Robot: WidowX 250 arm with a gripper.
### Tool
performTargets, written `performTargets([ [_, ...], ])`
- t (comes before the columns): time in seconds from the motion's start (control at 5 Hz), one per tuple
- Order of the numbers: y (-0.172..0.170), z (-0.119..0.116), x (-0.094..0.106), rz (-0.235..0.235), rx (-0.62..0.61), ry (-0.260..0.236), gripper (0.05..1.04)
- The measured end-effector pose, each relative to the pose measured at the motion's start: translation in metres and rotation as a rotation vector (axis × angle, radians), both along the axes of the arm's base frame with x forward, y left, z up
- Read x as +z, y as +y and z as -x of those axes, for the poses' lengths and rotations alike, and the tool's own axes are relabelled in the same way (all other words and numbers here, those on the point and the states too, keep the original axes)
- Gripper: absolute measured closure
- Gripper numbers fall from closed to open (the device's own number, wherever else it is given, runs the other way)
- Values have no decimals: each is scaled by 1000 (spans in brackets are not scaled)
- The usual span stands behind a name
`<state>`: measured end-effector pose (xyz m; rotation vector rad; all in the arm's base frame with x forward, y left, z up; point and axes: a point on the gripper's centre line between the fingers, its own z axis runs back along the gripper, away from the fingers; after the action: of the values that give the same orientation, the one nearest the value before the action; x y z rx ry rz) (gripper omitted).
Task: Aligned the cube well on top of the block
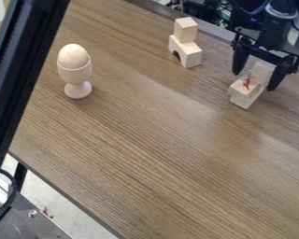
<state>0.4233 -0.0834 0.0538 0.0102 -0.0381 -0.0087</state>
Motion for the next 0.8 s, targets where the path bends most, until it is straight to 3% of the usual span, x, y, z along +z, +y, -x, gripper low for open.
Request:
performTargets([
  [0.8, 2, 2, -11, -2, 5, 20, 85],
])
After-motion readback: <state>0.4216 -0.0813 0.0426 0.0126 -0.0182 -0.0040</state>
